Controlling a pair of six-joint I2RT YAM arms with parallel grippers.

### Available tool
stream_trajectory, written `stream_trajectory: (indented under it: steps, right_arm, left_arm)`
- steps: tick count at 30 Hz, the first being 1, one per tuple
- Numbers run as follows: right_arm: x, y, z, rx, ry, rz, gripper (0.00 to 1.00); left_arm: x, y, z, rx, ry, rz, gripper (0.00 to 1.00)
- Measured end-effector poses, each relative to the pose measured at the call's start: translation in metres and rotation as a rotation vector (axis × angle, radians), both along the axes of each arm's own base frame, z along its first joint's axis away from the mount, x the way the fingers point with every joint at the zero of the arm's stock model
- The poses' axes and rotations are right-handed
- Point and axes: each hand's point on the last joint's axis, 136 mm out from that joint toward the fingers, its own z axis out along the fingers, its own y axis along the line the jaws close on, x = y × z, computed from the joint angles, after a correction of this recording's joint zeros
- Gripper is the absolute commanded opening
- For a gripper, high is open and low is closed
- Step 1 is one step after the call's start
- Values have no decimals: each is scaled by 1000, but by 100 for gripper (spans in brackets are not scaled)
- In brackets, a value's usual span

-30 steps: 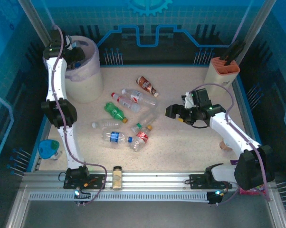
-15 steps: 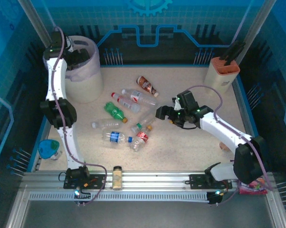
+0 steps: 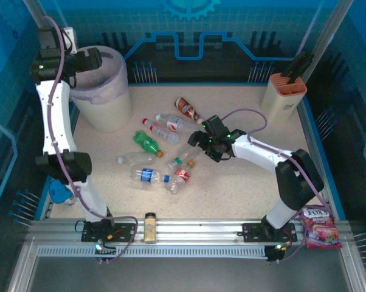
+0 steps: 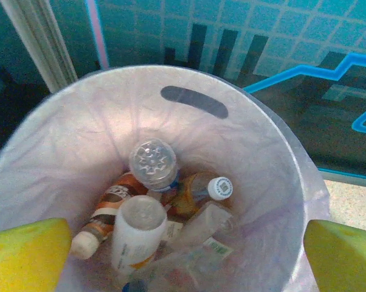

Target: Put the plastic bottles in the bin

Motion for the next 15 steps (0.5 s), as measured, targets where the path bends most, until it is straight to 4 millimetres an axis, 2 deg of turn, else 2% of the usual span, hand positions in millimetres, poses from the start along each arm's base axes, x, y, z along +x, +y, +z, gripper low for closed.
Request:
stream_trajectory:
  steps: [2, 4, 10, 13, 15]
  right_arm:
    - [5, -1, -6, -6, 6, -39, 93]
    - [8, -2, -15, -12, 24, -74, 92]
    - [19, 2, -33, -22, 55, -142, 92]
    - [27, 7, -34, -20, 47, -158, 92]
    - [31, 9, -35, -19, 44, -166, 92]
  left_arm:
    - [-18, -5, 6, 20, -2, 4, 99]
    - [-39, -19, 8, 46, 0, -12, 99]
    - [-102, -117, 2, 55, -20, -222, 99]
    - [-127, -151, -12, 34, -7, -304, 99]
    - [-140, -170, -29, 14, 21, -351, 99]
